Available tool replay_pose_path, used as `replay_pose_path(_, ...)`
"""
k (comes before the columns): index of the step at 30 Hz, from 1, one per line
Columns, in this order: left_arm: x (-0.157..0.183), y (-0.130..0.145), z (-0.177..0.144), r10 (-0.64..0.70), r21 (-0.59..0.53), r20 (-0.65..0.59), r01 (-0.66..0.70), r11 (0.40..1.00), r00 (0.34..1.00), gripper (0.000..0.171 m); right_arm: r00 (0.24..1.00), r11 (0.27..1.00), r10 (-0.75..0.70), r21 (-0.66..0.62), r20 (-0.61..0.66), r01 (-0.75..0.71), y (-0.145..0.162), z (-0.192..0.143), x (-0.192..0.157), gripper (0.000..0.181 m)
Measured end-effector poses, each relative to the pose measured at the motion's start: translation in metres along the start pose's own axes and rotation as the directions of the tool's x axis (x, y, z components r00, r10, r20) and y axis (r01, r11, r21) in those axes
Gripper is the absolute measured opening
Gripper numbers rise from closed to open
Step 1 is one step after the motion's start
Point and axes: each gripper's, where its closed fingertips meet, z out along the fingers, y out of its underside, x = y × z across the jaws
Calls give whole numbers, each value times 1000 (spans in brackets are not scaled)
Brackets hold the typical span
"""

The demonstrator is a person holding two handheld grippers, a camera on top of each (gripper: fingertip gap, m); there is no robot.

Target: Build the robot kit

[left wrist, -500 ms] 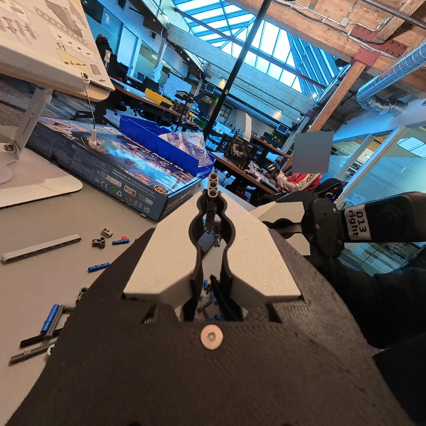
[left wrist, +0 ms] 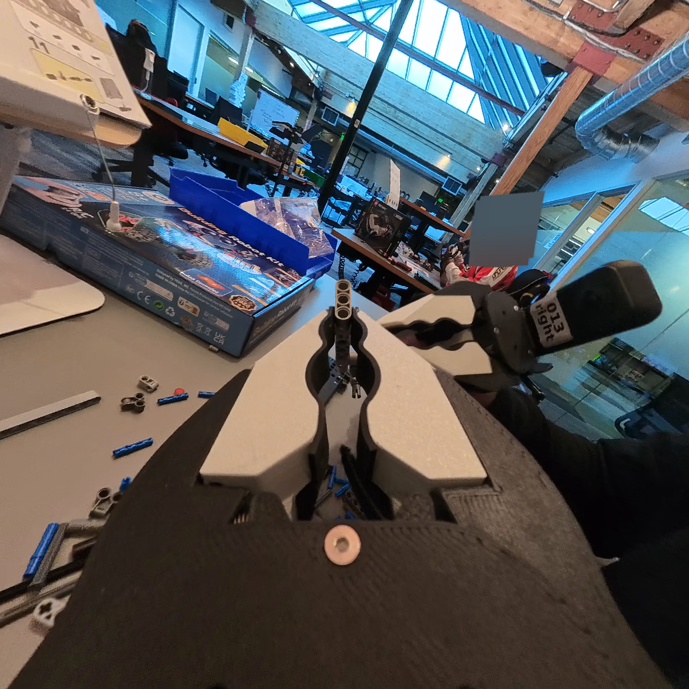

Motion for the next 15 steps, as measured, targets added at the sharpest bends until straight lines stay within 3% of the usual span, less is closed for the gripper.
replay_pose_path(15,0,0,8,-11,30,22,11,999,1000,5,999,997,42,-65,2,-41,12,6,-2,0)
